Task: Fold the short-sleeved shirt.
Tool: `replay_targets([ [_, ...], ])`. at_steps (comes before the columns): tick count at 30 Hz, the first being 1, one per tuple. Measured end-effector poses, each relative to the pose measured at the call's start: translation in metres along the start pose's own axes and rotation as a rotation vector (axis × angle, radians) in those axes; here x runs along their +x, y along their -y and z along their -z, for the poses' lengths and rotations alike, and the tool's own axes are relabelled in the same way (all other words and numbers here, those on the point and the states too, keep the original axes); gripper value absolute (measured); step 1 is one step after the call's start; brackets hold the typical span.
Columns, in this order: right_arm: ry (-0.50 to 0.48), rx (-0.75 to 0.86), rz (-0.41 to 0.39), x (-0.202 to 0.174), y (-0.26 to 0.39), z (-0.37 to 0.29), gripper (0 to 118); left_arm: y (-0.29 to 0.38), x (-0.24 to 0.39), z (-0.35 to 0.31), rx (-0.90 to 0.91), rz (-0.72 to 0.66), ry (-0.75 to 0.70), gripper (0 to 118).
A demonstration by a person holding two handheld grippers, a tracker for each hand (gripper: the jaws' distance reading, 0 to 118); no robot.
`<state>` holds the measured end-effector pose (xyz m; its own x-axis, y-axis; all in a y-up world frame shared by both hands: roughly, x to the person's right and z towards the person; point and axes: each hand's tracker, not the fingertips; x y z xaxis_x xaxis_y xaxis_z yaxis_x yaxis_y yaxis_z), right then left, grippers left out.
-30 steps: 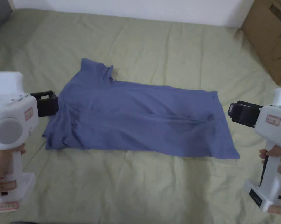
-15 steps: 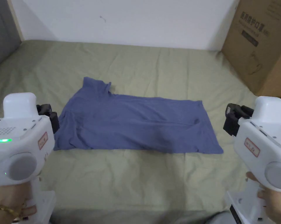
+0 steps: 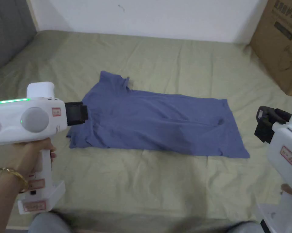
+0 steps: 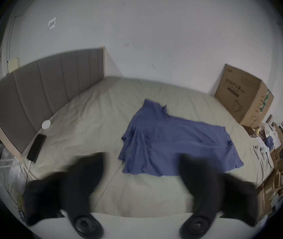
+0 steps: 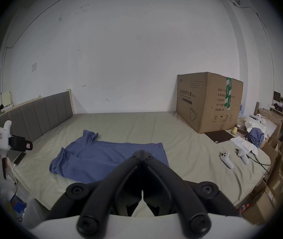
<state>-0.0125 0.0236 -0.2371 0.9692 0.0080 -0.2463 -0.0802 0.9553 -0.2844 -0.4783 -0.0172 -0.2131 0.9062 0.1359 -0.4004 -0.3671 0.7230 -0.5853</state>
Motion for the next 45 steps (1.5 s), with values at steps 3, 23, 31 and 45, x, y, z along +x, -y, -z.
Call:
replay_targets([
  [3, 0.003, -0.036, -0.001, 0.001, 0.001, 0.017, 0, -0.012, -0.007, 0.04, -0.118, -0.024, 0.023, 118],
  [23, 0.064, -0.261, -0.023, 0.02, 0.02, 0.114, 0, 0.026, -0.002, 0.168, -0.411, 0.062, -0.084, 4],
  [31, 0.081, -0.586, 0.031, 0.054, 0.035, 0.204, 71, 0.006, -0.013, 0.128, -0.292, -0.015, -0.017, 4],
  [45, 0.118, -0.919, 0.189, 0.084, 0.118, 0.262, 60, 0.007, -0.019, 0.129, -0.318, -0.064, -0.026, 4],
])
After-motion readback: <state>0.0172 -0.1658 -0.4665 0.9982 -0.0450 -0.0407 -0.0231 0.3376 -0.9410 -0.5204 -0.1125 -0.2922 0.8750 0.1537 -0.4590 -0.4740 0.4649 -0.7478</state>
